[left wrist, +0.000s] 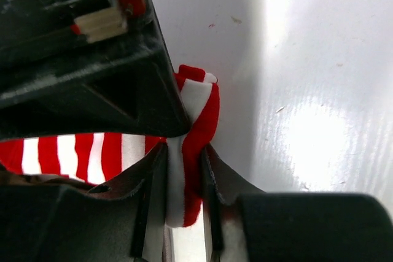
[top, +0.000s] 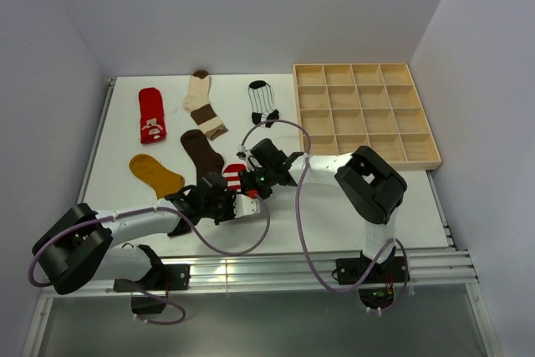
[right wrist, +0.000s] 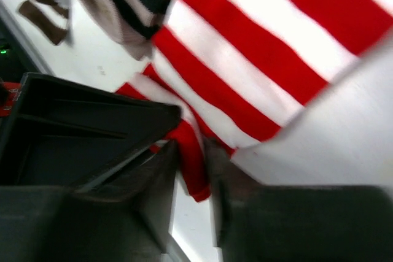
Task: Roll the socks
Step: Roll the sock at the center of the board.
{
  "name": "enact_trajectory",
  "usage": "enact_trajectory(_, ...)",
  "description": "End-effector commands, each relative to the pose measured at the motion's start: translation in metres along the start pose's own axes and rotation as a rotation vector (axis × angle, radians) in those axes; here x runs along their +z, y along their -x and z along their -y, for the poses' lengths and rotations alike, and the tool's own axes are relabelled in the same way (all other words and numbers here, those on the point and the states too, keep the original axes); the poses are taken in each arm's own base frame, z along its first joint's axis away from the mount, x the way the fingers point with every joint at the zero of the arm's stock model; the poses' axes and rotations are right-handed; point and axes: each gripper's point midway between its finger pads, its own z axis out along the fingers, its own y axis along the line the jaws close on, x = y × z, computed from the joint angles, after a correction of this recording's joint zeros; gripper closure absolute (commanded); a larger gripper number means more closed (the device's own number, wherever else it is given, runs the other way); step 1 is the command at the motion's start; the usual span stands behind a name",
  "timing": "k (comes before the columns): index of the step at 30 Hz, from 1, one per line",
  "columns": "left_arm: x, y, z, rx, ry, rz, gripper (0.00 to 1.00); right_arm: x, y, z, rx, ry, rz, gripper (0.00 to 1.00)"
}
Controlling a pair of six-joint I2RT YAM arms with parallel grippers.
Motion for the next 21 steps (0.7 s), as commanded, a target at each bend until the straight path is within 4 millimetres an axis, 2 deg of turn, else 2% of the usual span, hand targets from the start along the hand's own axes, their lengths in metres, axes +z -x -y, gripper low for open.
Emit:
enact_trajectory(1,-0.001,-0.005,0.022,-0.076,-0.108,-0.033,0.89,-0.007,-0.022,0.029,0.035,-0.153,-0.025,0.63)
enact_trajectory(4,-0.004,-0.003,0.021,-0.101,-0.116,-0.025,0.97,-0.015,-0.019,0.028,0.041,-0.168,0.017,0.53)
enact_trajectory(5,-0.005,-0.004,0.023,-0.111,-0.130,-0.029,0.98,-0.021,-0.013,0.026,0.031,-0.176,0.053,0.51)
enact_trajectory(7,-0.007,-0.003,0.023,-0.141,-0.146,-0.019,1.00,-0.025,-0.014,0.029,0.045,-0.197,0.072,0.48)
enact_trajectory(14,-0.017,0.001,0.017,-0.223,-0.225,0.020,1.00,-0.052,-0.006,0.037,0.089,-0.265,0.217,0.47)
enact_trajectory(18,-0.025,-0.006,0.011,-0.283,-0.272,0.029,1.00,-0.065,-0.005,0.043,0.092,-0.302,0.294,0.47)
enact_trajectory(21,-0.027,-0.005,0.014,-0.296,-0.328,0.043,1.00,-0.075,0.006,0.031,0.036,-0.262,0.370,0.47)
